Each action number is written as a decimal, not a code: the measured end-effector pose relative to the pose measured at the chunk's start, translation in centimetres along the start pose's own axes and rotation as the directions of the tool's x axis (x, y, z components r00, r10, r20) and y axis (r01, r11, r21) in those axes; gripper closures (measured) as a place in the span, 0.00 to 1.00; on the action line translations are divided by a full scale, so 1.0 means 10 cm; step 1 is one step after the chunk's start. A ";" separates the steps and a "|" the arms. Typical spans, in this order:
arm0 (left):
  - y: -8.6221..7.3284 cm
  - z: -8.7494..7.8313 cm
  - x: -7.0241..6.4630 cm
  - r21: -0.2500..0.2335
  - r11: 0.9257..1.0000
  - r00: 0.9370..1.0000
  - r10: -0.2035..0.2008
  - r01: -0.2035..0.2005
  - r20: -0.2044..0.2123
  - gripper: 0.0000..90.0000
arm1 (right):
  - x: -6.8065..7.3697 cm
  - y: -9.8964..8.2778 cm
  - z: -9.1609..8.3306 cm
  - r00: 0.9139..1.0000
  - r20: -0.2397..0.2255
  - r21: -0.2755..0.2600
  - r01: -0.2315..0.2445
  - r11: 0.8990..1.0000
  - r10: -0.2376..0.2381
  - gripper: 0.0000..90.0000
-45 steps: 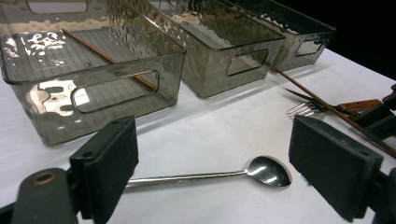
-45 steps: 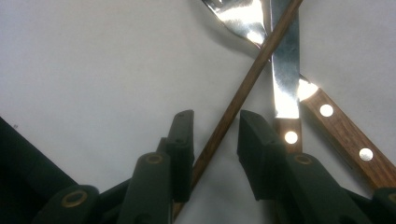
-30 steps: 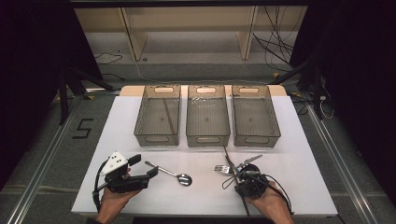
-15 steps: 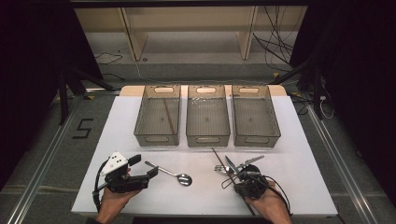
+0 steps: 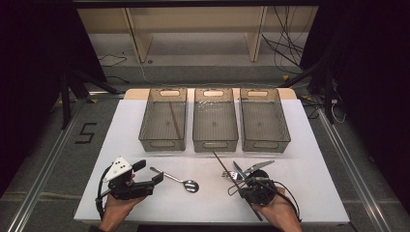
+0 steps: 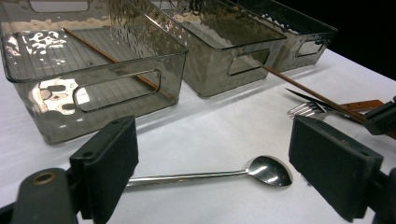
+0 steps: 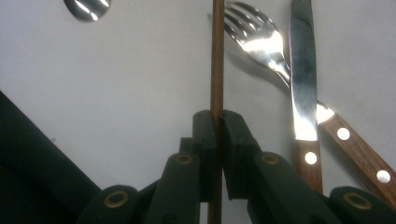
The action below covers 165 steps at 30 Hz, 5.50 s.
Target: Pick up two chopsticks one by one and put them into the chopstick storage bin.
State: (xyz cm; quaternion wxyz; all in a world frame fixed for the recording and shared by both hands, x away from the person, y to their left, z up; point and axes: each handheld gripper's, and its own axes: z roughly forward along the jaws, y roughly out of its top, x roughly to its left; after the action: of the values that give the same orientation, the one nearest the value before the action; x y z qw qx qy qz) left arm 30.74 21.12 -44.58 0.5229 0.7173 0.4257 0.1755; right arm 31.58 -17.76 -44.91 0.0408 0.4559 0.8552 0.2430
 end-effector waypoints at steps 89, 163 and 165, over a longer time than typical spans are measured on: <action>0.01 -0.02 0.01 -0.014 1.000 1.000 -0.008 0.008 0.005 0.17 | 0.32 2.39 0.41 0.986 -0.165 -0.264 -0.054 0.963 0.010 0.94; 0.02 -0.03 0.00 -0.017 1.000 1.000 -0.006 0.006 0.021 0.17 | 0.47 3.01 0.95 0.987 -0.139 -0.208 -0.103 0.973 0.075 0.64; 0.02 -0.03 0.01 -0.019 1.000 1.000 -0.006 0.007 0.021 0.17 | 0.47 3.00 0.90 0.987 -0.148 -0.215 -0.094 0.972 0.063 0.61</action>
State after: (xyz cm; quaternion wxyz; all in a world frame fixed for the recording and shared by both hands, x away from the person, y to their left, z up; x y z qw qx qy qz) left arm 30.60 21.36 -44.32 0.5347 0.7128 0.4207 0.1701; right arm 54.27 3.45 -38.52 0.0214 0.4639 0.8048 0.3697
